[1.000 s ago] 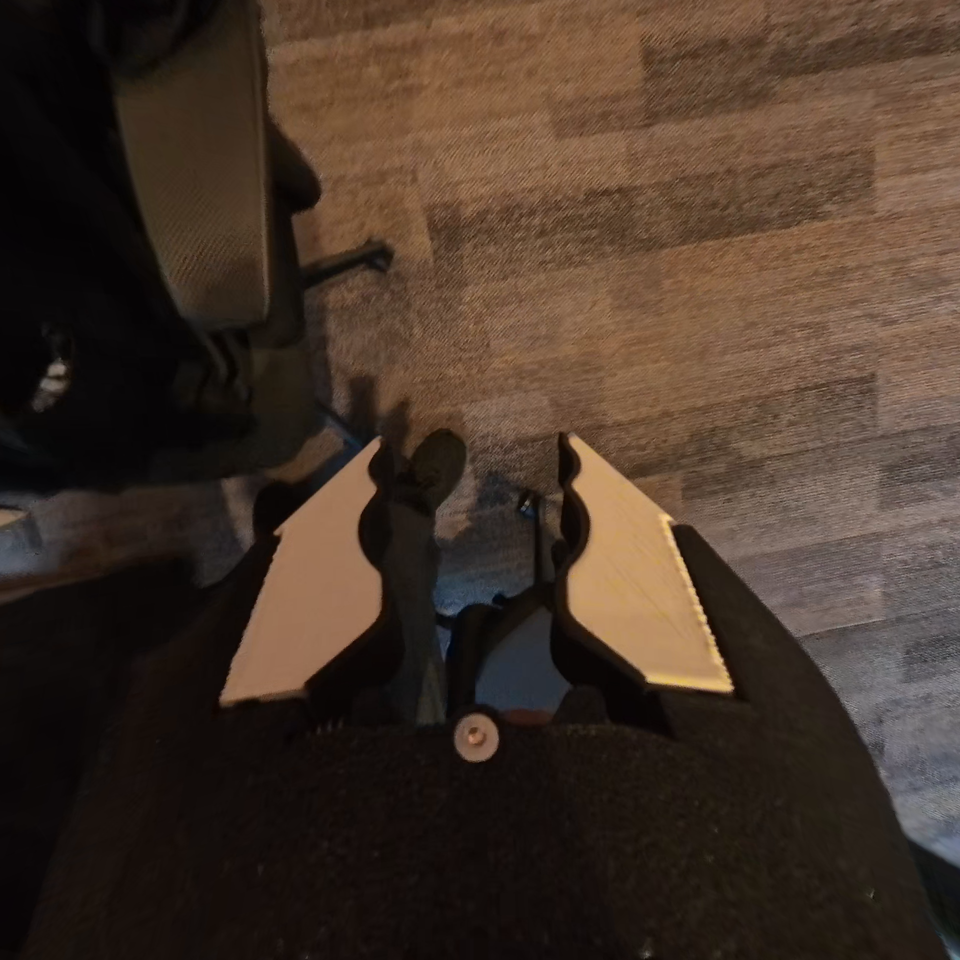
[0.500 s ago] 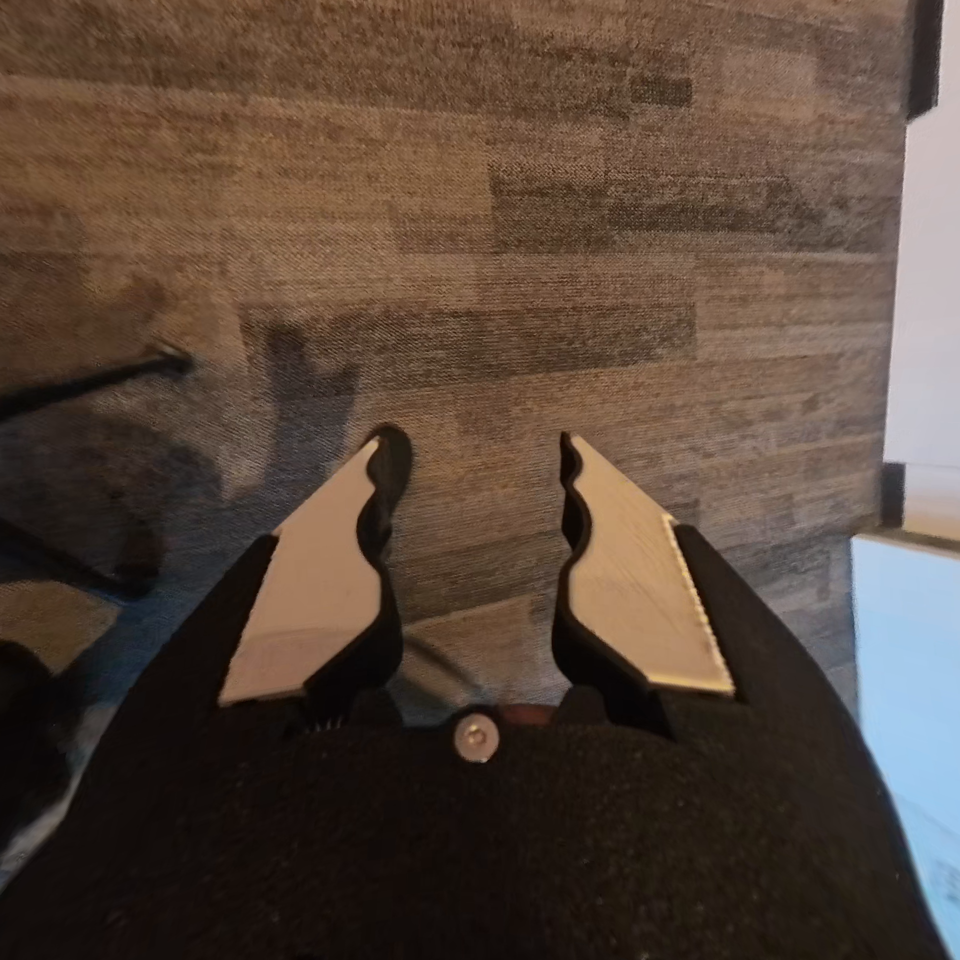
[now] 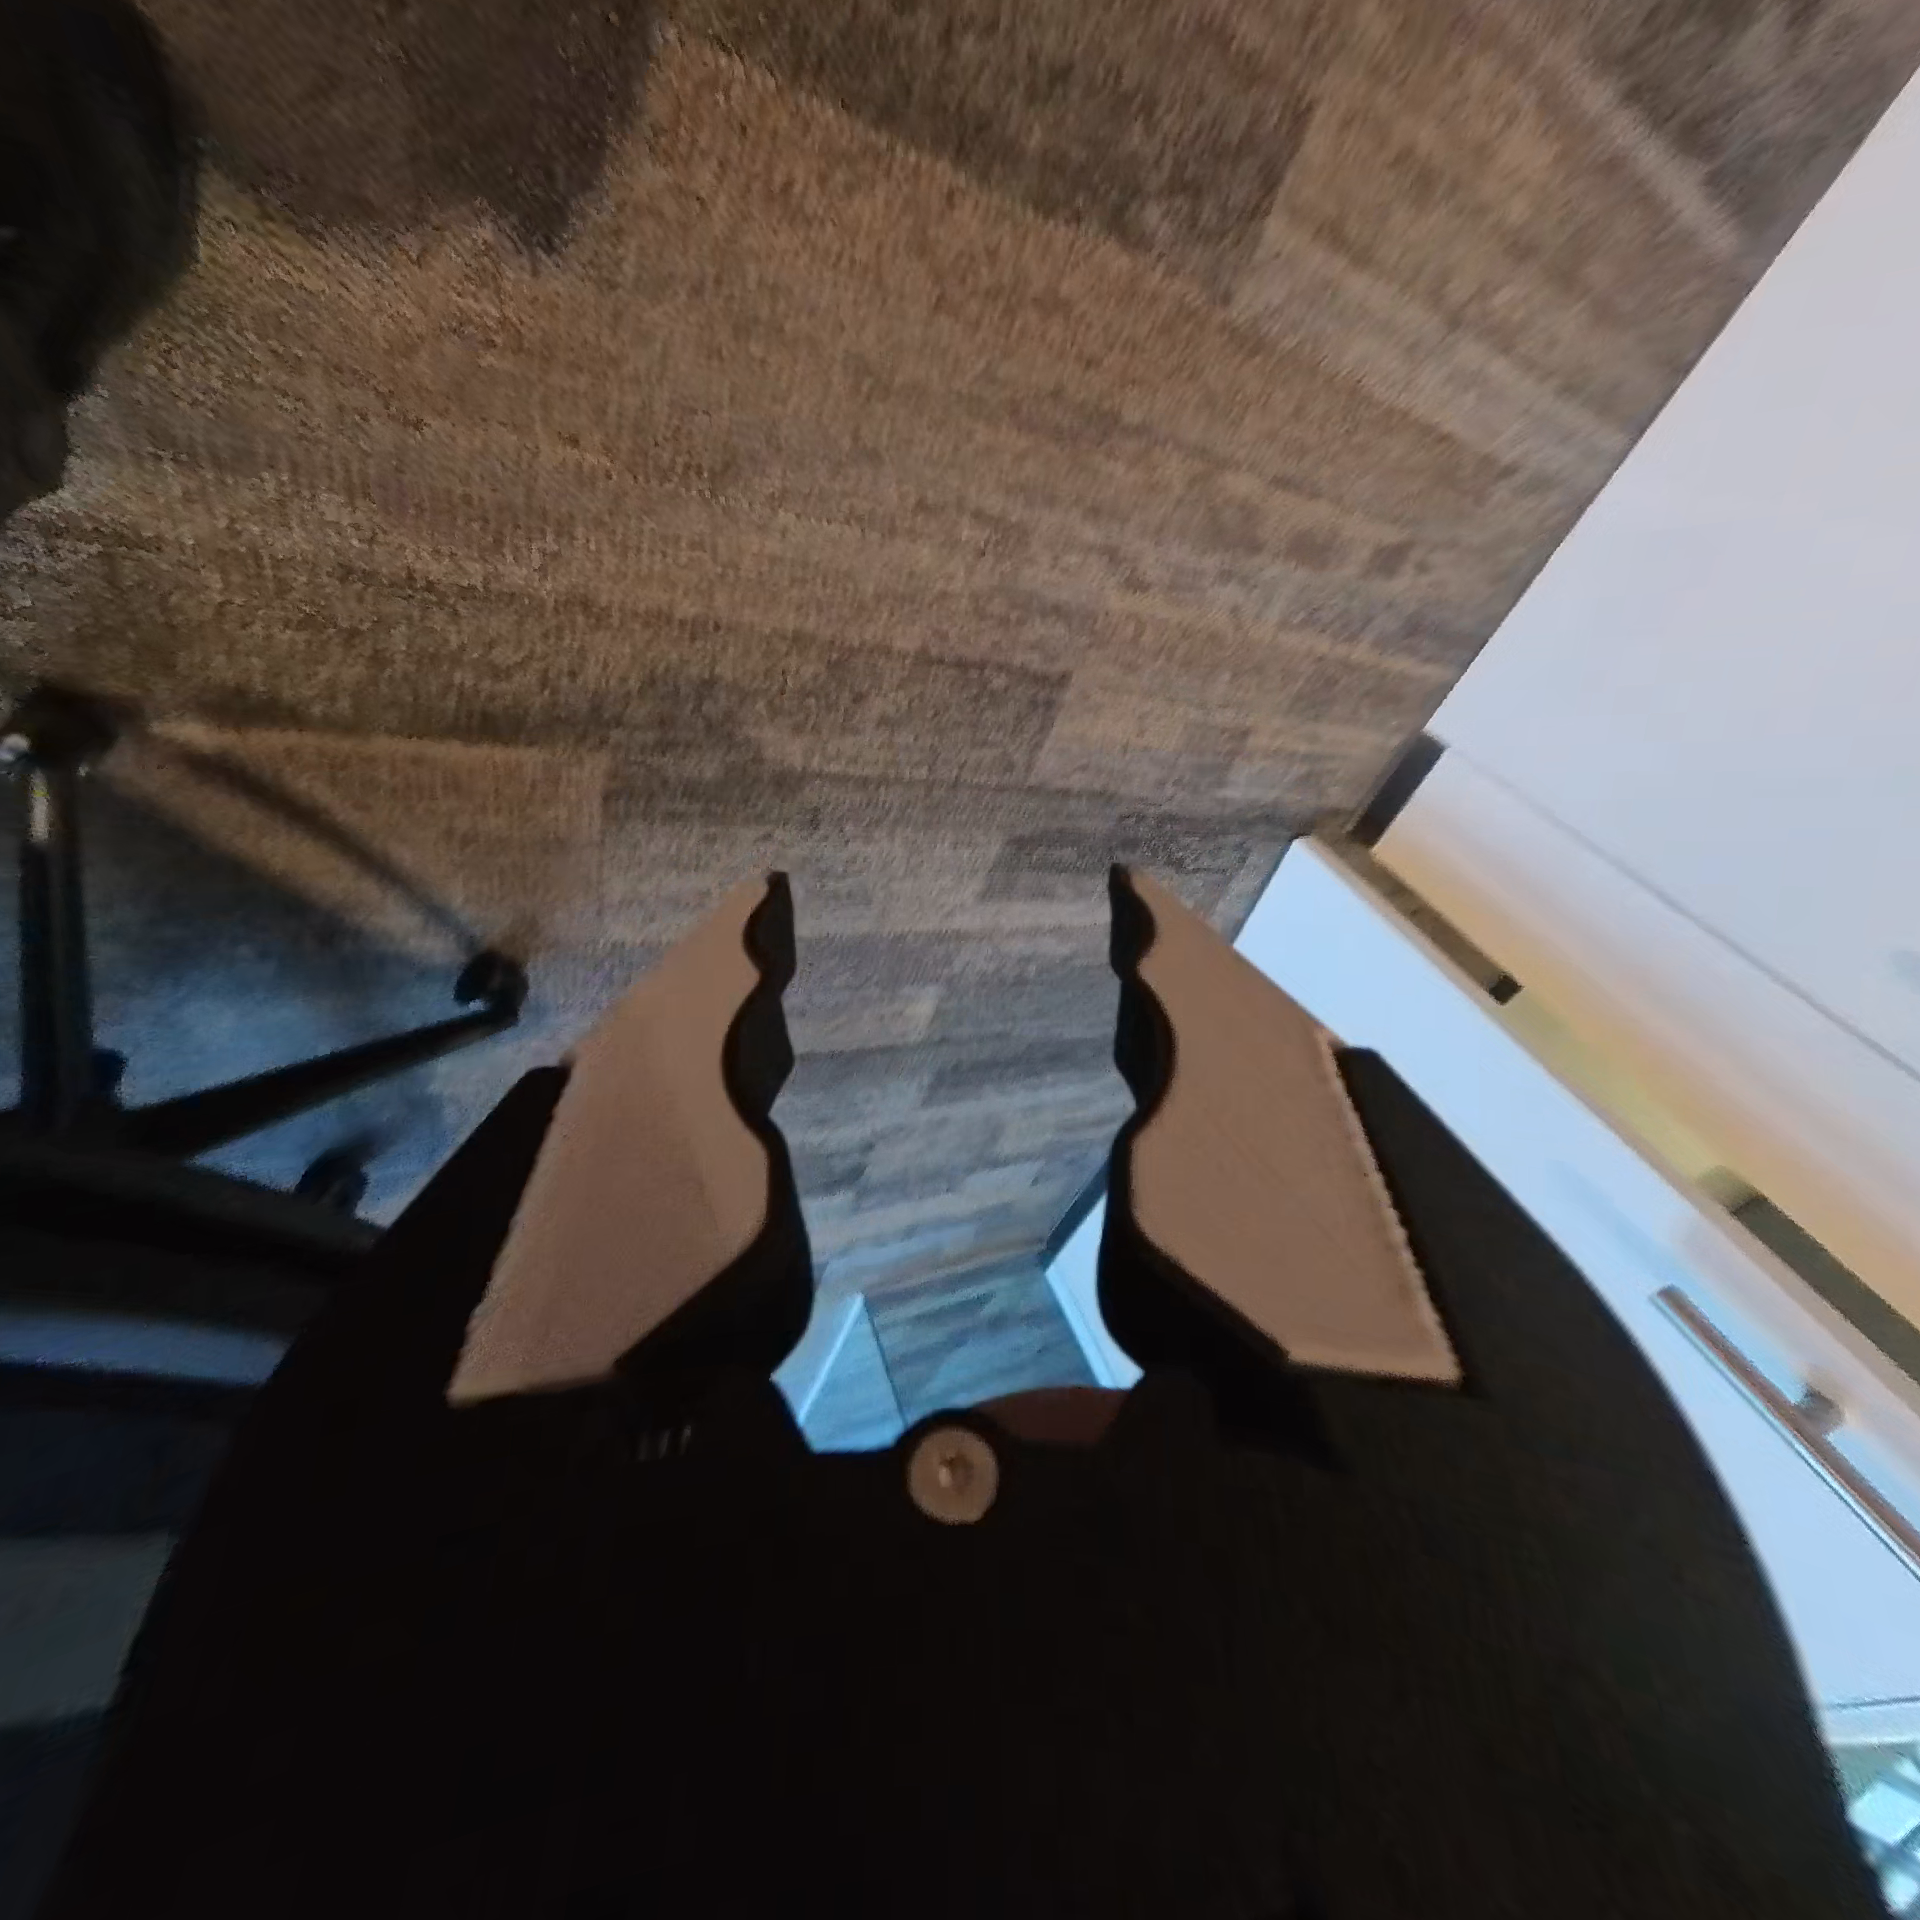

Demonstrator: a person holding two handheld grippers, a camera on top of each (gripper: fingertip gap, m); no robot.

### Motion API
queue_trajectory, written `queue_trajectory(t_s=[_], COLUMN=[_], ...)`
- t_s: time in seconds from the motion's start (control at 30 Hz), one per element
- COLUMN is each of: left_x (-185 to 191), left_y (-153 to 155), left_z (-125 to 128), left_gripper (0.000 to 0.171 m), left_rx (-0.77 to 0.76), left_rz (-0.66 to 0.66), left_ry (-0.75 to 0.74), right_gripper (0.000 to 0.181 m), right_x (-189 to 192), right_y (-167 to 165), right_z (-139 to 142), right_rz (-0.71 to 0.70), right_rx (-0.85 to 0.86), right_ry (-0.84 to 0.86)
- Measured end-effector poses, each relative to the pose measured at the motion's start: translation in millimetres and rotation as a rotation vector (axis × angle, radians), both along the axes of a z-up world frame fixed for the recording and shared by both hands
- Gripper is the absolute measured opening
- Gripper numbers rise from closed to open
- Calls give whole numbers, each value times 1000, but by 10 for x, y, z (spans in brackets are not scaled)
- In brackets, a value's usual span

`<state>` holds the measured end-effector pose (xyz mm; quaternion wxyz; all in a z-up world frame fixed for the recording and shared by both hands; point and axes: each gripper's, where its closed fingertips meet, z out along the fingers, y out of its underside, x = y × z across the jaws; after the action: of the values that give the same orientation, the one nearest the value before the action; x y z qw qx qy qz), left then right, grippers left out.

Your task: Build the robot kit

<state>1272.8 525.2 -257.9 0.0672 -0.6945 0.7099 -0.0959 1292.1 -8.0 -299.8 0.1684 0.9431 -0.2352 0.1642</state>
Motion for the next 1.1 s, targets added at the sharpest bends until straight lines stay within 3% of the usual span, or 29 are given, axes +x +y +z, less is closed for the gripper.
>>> queue_trajectory(t_s=[0.1,0.2,0.3,0.43,0.5,0.6,0.67,0.73,0.87,1.0,1.1], left_x=[368,633,762,548,617,724,669,550,204,-97,-154], left_y=[506,981,1404,2071,2515,3298,3833,4343,5135,5927,6564], left_z=[-66,-192,-517,-1015,-932,-682,-595,-591,-729,-872,-669], left_gripper=[81,78,90,87,79,70,69,68,61,55,58], left_rx=[-13,-66,-215,-372,-403,-391,-373,-379,-526,-523,-507], left_rz=[91,131,174,198,178,118,101,124,348,606,807], left_ry=[-78,-191,-203,54,41,-15,-8,18,87,151,172], right_gripper=[66,60,67,72,71,76,84,78,67,69,70], right_x=[256,715,1254,1674,1875,2394,2838,3301,3872,4545,4870], right_y=[-19,292,884,1786,2279,3030,3714,4509,6263,8428,10183], right_z=[48,121,207,411,502,597,604,508,103,-451,-615], right_rz=[-52,-99,-140,-348,-449,-465,-425,-338,-136,176,345], right_rx=[-29,-32,-21,-66,-69,-128,-107,-75,-104,-113,-105], right_ry=[95,96,67,111,135,187,220,248,419,439,451])
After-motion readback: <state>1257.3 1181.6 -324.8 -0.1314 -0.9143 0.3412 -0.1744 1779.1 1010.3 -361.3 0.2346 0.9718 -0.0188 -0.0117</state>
